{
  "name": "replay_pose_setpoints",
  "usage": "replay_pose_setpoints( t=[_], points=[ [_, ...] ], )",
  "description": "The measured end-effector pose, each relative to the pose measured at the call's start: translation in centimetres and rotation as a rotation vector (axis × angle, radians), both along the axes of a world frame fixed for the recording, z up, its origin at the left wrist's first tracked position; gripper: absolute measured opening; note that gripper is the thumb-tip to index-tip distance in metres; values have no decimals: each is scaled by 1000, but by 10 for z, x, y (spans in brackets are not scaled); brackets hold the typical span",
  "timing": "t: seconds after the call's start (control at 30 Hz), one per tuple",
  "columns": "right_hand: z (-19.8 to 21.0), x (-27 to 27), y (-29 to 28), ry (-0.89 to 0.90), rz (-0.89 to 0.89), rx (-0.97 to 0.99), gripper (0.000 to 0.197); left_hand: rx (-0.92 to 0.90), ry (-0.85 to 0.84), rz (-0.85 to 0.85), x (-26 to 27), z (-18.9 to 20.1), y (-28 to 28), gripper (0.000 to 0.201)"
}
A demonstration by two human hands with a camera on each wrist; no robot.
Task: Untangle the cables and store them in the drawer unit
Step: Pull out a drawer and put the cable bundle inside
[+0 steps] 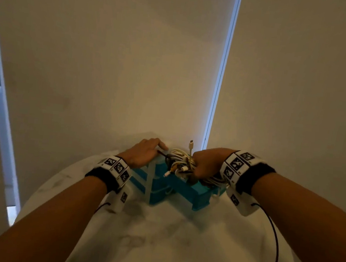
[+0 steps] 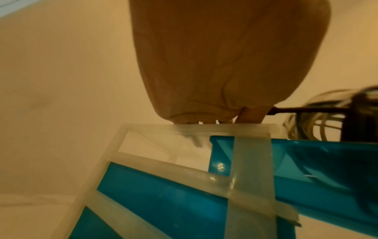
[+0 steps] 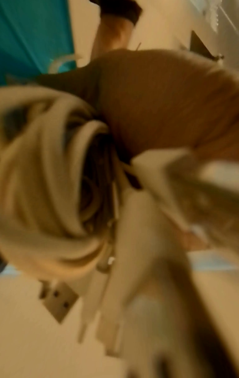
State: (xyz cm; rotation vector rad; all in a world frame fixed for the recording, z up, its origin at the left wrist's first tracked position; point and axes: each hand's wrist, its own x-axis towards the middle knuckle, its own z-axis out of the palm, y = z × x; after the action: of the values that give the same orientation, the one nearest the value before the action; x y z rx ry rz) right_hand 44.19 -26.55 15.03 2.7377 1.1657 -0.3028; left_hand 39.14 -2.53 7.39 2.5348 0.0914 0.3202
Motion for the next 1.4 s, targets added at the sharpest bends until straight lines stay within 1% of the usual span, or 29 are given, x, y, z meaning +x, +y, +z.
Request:
replay_pose_setpoints(
  t=[0.03,0.13,0.17,0.23,0.27,0.33,0.4,0.5,0.53,0.6,0.67,0.73,0.8,0.87,0.93,1.03,1.13,1.23,1.33,1.4],
  points=[
    [-4,0,0,-16,10,-22,33,-22,9,17,3,-3,2,34],
    [-5,1,-9,-67,8,-93,49,-47,-10,33,0,1,-5,33],
    [-4,1,-12,-72,12,-133,48,-30,-12,35,-3,4,-8,34],
    [1,1,-19,-43,3,-209,36,-5,36,46,-5,8,-13,37],
    [3,-1,-22,-26,-4,-239,33,-6,53,51,-4,8,-13,38],
    [7,-3,-26,-40,3,-249,41,4,88,54,-1,10,-12,40],
    [8,-4,-28,-147,37,-198,41,36,102,49,2,11,-11,48],
    [5,-3,-23,-386,81,-176,29,42,105,26,-1,13,-11,75],
    [4,-3,-20,-440,85,-190,28,48,113,0,-2,14,-11,82],
    [1,-3,-12,-542,99,-194,27,45,135,-43,-5,17,-9,89],
    [-2,-4,-5,-598,80,-161,24,38,147,-73,-6,17,-6,97],
    [-10,-6,-1,-595,41,-147,20,31,152,-89,-6,18,-5,101],
    [-21,-8,-1,-586,11,-168,20,41,170,-76,-6,18,-6,111],
    [-31,-9,1,-597,17,-206,15,90,180,-77,-6,19,-8,121],
    [-37,-13,7,-619,22,-278,17,151,188,-80,-4,18,-8,129],
    [-37,-18,20,-684,59,-332,26,205,214,-55,-3,18,-8,134],
    [-33,-19,25,-659,72,-349,30,258,221,-41,-5,18,-11,133],
    [-31,-15,29,-686,107,-399,32,278,248,-42,-6,21,-14,145],
    [-26,-15,39,-662,67,-405,30,249,287,-50,-6,29,-19,159],
    [-28,-12,45,-676,68,-394,27,255,313,-52,-8,33,-20,163]
  ],
)
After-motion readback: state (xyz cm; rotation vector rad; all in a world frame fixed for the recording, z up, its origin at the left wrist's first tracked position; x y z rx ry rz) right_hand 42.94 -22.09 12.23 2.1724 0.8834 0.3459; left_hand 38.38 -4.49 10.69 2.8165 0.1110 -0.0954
